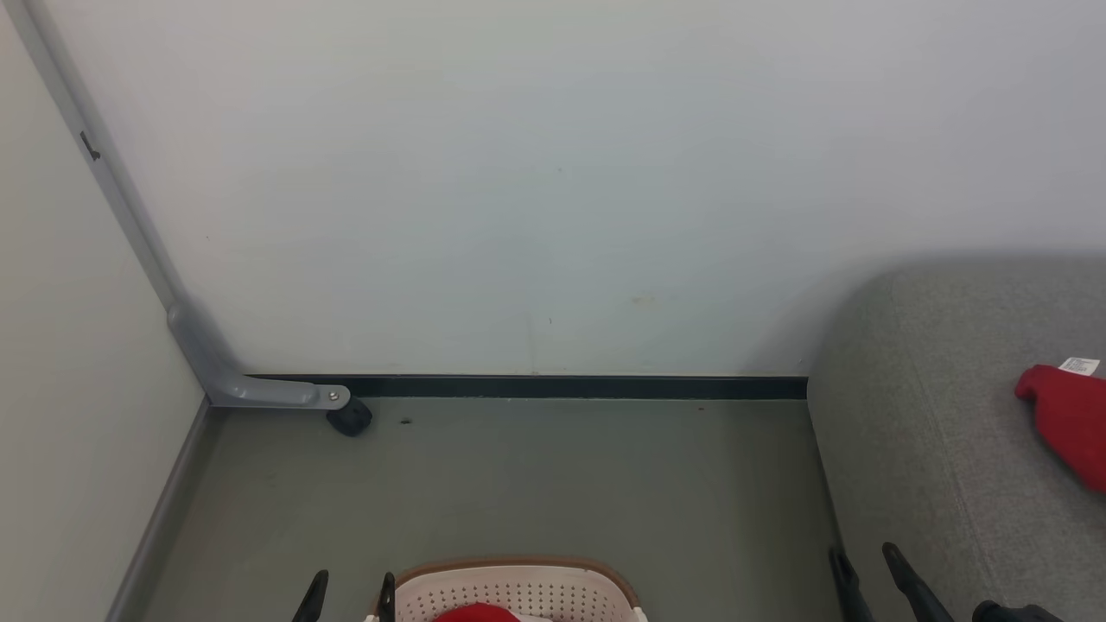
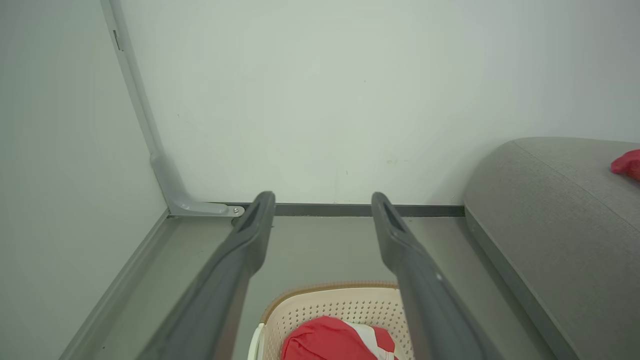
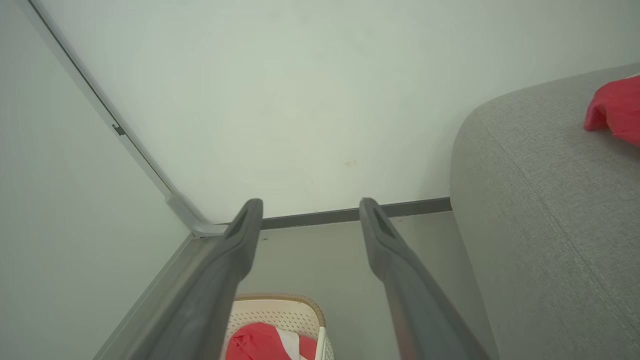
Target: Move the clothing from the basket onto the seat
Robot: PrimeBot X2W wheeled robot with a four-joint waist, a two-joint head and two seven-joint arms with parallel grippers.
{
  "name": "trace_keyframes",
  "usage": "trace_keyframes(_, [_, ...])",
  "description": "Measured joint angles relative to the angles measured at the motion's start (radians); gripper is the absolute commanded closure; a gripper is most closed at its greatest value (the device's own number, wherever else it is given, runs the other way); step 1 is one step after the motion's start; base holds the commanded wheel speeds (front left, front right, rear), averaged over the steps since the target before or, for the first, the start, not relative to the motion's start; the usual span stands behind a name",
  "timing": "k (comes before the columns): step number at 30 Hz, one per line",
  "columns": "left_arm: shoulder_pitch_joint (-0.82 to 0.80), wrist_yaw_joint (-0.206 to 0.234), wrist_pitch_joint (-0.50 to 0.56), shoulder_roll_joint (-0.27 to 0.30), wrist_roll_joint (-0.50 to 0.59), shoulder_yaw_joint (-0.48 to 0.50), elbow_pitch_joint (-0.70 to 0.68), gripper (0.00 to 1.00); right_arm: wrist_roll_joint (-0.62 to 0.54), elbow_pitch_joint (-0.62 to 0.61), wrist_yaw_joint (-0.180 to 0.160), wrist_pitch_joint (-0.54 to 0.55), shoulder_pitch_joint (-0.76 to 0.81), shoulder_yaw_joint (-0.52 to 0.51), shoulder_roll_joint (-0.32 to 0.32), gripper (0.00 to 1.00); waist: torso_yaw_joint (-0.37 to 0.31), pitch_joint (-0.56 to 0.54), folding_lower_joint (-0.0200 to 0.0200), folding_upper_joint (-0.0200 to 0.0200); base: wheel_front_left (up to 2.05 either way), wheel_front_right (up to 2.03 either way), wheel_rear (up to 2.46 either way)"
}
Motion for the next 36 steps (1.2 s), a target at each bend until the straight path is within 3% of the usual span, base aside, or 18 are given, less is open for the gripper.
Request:
trace_keyframes(13, [0.0, -0.01, 0.0, -0.002, 0.003, -0.003, 0.027, 0.0, -0.091, 0.041, -0.026, 0.0, -0.001, -0.005, 0.001, 0.0, -0.005, -0.001, 0.0001, 0.0, 0.0, 0.0, 0.0])
trace_keyframes(36, [-0.001, -0.027, 0.0, -0.003, 0.003, -0.002, 0.044, 0.0, -0.127, 0.064, -0.023, 0.0, -0.002, -0.052, 0.03, 0.0, -0.003, 0.007, 0.0, 0.0, 0.0, 0.0, 0.0])
